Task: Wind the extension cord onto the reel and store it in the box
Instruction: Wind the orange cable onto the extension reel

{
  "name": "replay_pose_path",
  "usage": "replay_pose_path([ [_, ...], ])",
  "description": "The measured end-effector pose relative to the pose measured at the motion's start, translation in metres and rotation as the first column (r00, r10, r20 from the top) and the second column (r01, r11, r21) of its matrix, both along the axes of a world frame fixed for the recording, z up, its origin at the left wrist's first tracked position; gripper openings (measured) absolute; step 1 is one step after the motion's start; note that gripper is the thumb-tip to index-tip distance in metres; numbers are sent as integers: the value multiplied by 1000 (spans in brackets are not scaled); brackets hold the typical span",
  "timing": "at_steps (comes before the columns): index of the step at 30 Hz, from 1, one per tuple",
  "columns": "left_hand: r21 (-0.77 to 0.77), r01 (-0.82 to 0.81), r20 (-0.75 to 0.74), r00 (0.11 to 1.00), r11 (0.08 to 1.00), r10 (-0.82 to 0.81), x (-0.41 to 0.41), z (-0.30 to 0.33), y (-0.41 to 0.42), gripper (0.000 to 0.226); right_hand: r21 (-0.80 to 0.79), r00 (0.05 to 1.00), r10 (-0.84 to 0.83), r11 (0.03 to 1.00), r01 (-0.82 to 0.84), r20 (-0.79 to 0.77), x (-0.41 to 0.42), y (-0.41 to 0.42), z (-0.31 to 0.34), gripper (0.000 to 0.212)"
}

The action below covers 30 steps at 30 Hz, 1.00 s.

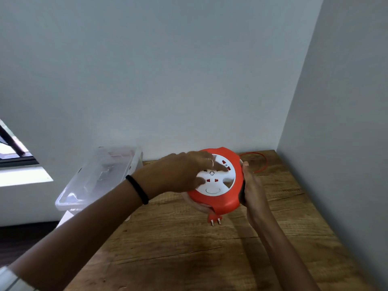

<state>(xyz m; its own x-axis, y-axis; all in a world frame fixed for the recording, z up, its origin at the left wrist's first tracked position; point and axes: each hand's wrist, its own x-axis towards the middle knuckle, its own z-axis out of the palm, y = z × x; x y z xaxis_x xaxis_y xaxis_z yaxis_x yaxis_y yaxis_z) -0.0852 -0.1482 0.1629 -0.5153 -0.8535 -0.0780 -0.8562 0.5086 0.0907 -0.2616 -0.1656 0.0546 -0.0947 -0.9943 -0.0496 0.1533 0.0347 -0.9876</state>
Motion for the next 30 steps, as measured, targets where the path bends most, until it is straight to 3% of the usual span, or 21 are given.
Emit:
replay_pose_path([
  [3, -207, -170, -73, 985, 963, 158, -7, -2, 3, 47, 13, 999, -50, 999, 50, 9, -4, -1, 0, 47],
  [6, -258, -304, -180, 948, 917, 263, -23, -11, 7, 42, -8, 999, -50, 999, 50, -13, -5, -1, 3, 54],
  [19, 18, -499, -242, 838, 866, 488, -56, -40, 6, 67, -71, 998, -63, 996, 61, -25, -1, 7, 7, 45],
  [27, 100, -549, -407, 739, 830, 537, -57, -44, 11, 59, -183, 994, -43, 983, 24, -99, 2, 10, 1, 44],
  [30, 57, -489, -370, 800, 870, 473, -55, -42, 11, 65, -230, 991, -48, 973, 19, -121, 1, 9, 3, 41],
])
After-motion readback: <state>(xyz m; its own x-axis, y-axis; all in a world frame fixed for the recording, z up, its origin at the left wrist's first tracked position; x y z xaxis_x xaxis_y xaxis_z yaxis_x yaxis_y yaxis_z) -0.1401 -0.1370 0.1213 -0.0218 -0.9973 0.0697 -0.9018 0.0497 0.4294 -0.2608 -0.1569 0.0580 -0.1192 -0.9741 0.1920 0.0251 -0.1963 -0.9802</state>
